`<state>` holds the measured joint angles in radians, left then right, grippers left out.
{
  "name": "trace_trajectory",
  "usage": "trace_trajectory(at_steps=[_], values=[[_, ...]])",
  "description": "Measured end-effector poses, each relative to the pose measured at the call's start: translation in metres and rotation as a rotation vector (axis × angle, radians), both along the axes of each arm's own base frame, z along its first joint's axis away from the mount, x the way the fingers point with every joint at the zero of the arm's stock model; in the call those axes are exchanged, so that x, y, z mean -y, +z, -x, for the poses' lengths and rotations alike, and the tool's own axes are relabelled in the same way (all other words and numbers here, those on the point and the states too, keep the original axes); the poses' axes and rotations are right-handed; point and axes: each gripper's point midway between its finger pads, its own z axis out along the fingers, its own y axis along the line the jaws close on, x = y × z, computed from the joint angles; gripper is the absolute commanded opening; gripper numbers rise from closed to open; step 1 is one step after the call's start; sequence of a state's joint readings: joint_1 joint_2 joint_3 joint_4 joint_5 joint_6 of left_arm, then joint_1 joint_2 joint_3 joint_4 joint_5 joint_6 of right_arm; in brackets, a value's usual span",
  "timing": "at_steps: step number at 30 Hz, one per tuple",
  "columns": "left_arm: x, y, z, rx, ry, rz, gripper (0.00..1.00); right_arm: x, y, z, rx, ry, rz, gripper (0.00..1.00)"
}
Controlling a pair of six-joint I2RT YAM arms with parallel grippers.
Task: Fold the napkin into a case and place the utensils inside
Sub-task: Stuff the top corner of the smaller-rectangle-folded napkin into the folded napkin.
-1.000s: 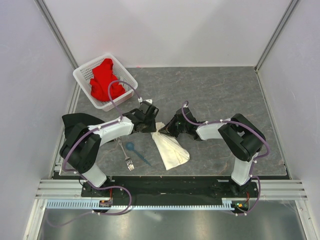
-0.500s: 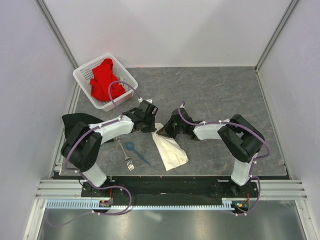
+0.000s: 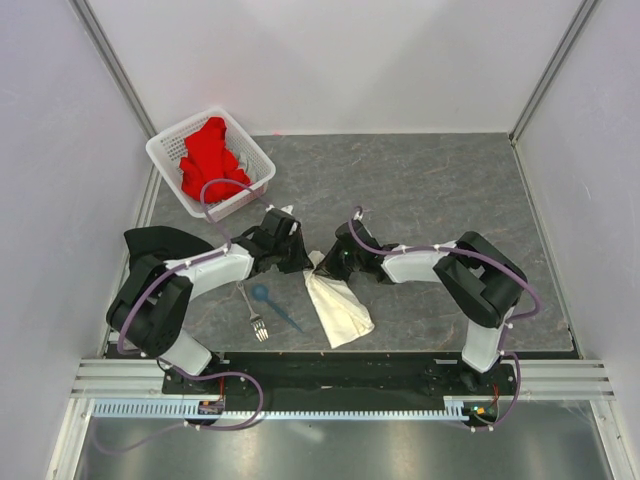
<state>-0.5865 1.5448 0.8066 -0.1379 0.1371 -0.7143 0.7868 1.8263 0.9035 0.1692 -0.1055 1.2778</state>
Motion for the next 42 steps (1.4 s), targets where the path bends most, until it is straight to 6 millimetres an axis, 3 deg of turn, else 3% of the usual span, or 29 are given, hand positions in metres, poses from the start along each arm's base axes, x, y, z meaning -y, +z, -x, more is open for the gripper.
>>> trace_trajectory(at_steps=[4, 9, 13, 19, 23, 30, 38, 42], values=[[-0.006, -0.009, 0.003, -0.004, 0.026, 0.013, 0.02, -0.004, -0.008, -0.008, 0.002, 0.022, 0.001, 0.00], [-0.006, -0.001, 0.006, 0.013, 0.023, 0.024, 0.02, -0.002, 0.004, -0.029, 0.044, -0.004, -0.040, 0.00], [-0.014, 0.003, 0.010, 0.020, 0.036, -0.012, 0.13, -0.002, 0.016, -0.046, 0.084, -0.027, -0.076, 0.00], [-0.025, 0.014, 0.000, 0.055, 0.024, -0.116, 0.35, -0.007, 0.022, -0.046, 0.094, -0.022, -0.116, 0.00], [-0.029, 0.017, -0.003, 0.081, 0.017, -0.176, 0.34, -0.007, 0.020, -0.043, 0.089, -0.016, -0.115, 0.00], [-0.028, 0.012, 0.015, 0.110, -0.050, -0.322, 0.34, -0.006, 0.023, -0.041, 0.093, -0.009, -0.109, 0.00], [-0.042, -0.006, 0.008, 0.086, -0.038, -0.470, 0.36, -0.005, 0.025, -0.039, 0.091, -0.004, -0.106, 0.00], [-0.042, -0.007, 0.007, 0.095, -0.040, -0.507, 0.31, -0.006, 0.025, -0.038, 0.090, -0.001, -0.108, 0.00]])
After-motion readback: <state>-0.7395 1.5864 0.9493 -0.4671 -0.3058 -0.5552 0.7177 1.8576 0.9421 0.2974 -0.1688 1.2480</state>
